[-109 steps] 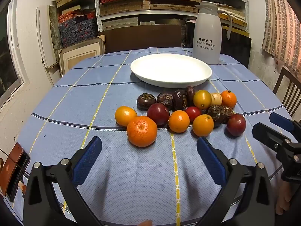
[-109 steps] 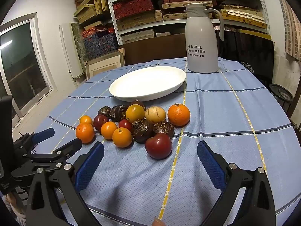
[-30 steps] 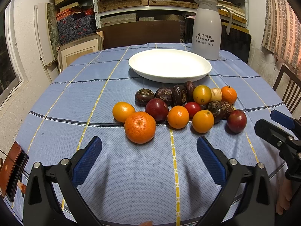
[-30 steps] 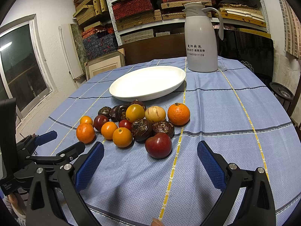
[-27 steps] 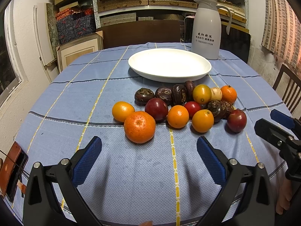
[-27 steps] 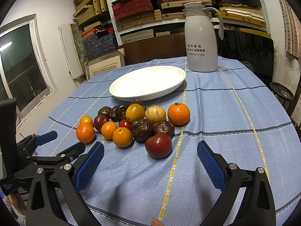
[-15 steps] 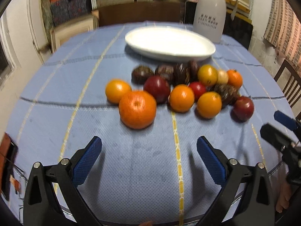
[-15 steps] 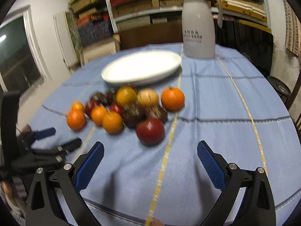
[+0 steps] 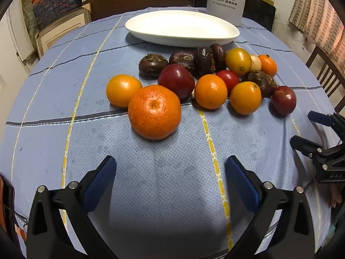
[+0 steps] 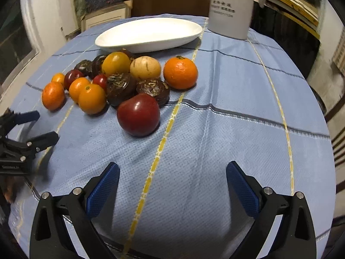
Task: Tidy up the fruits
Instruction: 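Grasp the dark red tomato with the right tool while the left tool grasps the large tangerine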
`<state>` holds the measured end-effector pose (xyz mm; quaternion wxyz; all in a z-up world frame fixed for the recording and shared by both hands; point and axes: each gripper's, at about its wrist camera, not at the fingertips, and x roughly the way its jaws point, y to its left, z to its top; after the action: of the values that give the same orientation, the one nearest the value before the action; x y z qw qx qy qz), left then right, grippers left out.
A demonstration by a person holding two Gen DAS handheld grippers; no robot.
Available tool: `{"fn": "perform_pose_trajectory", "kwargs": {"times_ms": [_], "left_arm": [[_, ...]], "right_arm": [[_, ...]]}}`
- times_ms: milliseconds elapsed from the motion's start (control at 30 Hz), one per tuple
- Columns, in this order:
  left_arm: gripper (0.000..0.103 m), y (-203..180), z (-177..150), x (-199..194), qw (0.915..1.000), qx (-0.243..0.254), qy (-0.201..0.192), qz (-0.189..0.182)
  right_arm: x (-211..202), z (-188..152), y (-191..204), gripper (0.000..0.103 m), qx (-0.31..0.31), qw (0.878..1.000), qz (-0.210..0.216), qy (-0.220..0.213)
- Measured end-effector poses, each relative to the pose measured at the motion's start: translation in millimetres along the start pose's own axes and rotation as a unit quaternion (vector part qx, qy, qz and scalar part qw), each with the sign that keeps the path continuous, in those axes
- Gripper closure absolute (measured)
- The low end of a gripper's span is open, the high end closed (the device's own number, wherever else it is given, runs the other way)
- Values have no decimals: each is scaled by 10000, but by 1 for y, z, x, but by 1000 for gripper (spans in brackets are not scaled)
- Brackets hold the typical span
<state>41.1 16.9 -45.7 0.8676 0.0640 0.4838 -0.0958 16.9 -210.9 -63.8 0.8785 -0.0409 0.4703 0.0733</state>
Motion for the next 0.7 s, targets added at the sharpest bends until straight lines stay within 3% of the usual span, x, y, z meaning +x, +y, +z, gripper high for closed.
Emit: {"fn": "perform_pose_trajectory", "kwargs": {"times_ms": [133, 267, 367, 433, 533, 600, 633, 700], "left_arm": [[4, -1, 9, 3, 9999, 1, -66, 81], [4, 16, 22, 6, 9984, -402, -343, 218], [4, 18, 26, 3, 9972, -405, -524, 362], [4, 15, 26, 0, 9970, -277, -605, 394], [14, 7, 31, -1, 9967, -84, -737, 317], [42, 6, 31, 1, 9974, -31, -691, 177], [44, 6, 32, 5, 9981, -37, -613, 42], [52, 9, 31, 10, 9985, -106, -523, -117]], "right_arm": [[0, 1, 0, 3, -47, 10000, 9, 21], [5, 11, -3, 3, -28, 9998, 177, -8], [4, 20, -6, 3, 293, 9955, 864, -246], [6, 26, -4, 4, 319, 9945, 938, -337], [9, 31, -1, 23, 291, 9943, 952, -385], [10, 34, -1, 36, 283, 9940, 981, -399], [10, 34, 0, 40, 263, 9942, 954, -418], [9, 33, 1, 57, 225, 9939, 991, -439]]}}
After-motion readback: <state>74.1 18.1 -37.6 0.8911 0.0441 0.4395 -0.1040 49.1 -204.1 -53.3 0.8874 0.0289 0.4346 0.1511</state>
